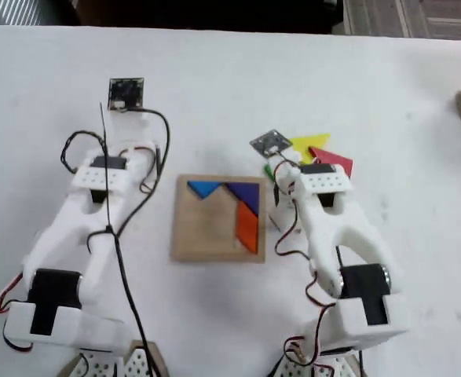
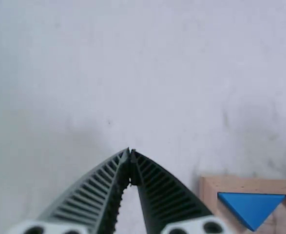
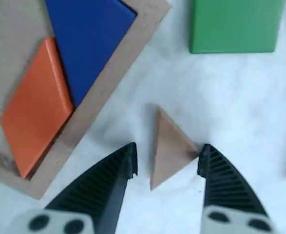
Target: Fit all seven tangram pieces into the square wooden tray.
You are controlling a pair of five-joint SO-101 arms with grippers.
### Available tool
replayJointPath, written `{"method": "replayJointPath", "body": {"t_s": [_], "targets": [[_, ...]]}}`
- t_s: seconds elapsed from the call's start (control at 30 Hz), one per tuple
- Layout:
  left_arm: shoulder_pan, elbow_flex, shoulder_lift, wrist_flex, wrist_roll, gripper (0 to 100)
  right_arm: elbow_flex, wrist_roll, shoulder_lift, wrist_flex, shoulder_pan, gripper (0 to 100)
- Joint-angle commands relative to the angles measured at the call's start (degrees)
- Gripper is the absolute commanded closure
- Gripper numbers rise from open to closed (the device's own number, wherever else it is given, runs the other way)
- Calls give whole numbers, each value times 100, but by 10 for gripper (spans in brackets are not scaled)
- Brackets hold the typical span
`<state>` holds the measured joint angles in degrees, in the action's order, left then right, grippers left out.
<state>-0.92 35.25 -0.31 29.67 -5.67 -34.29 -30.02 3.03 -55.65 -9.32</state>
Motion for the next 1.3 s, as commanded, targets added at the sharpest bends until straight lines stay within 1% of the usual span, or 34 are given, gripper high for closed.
{"method": "replayJointPath", "body": {"t_s": [0.0, 0.1, 0.2, 0.77, 0.8, 0.9, 0.97, 1.27], "targets": [[-22, -88, -22, -132, 53, 976, 730, -167, 338, -356, 145, 800], [-22, -88, -22, -132, 53, 976, 1020, -167, 558, -400, 277, 800], [-22, -88, -22, -132, 53, 976, 1143, -167, 664, -400, 233, 799], [-22, -88, -22, -132, 53, 976, 1116, -123, 690, -418, 277, 805], [-22, -88, -22, -132, 53, 976, 1116, -123, 690, -418, 277, 819], [-22, -88, -22, -132, 53, 976, 1116, -123, 690, -400, 277, 908], [-22, -88, -22, -132, 53, 976, 1116, -132, 690, -391, 277, 950], [-22, -88, -22, -141, 53, 976, 1116, -123, 690, -409, 277, 956]]}}
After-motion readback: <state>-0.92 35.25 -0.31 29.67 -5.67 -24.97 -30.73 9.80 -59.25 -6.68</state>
